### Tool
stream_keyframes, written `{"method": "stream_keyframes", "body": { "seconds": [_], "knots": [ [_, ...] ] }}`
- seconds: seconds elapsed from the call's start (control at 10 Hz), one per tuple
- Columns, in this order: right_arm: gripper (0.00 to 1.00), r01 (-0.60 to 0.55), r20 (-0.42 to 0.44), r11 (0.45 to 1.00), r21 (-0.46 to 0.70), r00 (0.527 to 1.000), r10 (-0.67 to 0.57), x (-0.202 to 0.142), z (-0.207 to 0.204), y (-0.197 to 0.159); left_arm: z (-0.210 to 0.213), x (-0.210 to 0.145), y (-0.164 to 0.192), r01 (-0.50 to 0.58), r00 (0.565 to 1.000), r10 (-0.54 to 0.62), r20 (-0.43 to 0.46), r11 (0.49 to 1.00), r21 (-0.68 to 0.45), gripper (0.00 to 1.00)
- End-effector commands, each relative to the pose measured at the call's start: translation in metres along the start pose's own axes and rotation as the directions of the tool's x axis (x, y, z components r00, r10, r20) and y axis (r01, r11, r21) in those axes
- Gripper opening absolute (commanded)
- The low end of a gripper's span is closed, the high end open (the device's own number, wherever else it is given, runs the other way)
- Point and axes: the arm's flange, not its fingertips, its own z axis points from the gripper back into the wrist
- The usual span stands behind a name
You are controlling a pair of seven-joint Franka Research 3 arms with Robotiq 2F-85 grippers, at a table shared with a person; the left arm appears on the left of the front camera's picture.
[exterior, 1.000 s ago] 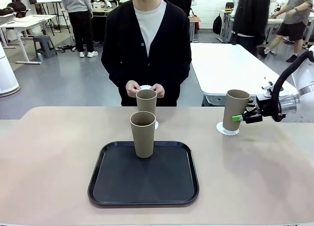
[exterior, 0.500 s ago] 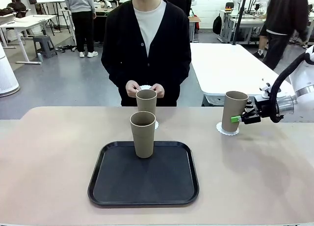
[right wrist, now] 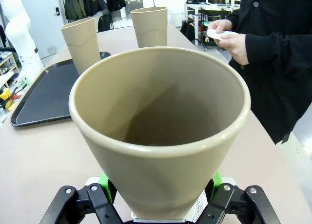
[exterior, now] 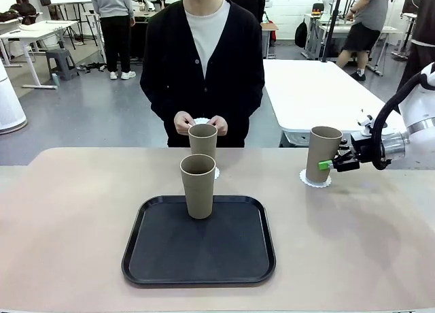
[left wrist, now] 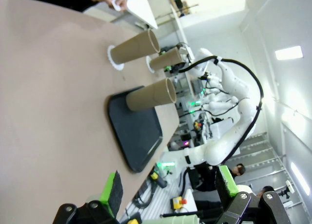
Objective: Place coasters on the table and set cups on them.
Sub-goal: Take one Reusable plastic cup from the Flat Tray and place it on a coaster set by the human.
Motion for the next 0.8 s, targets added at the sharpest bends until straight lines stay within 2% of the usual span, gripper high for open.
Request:
{"method": "stream_keyframes", "body": {
  "seconds": [0.0, 0.7],
  "knots": [
    [0.83, 0.017, -0.016, 1.0, 0.011, 1.0, -0.017, 0.0021, -0.0002, -0.008, 0.0005, -0.002, -0.001, -0.003, 1.0, 0.003, 0.0, 1.0, 0.004, 1.0],
    [0.83, 0.035, -0.033, 0.999, 0.02, 0.999, -0.034, -0.0039, -0.0011, -0.0072, 0.0005, -0.002, -0.001, -0.003, 1.0, 0.003, 0.0, 1.0, 0.004, 1.0]
  ]
}}
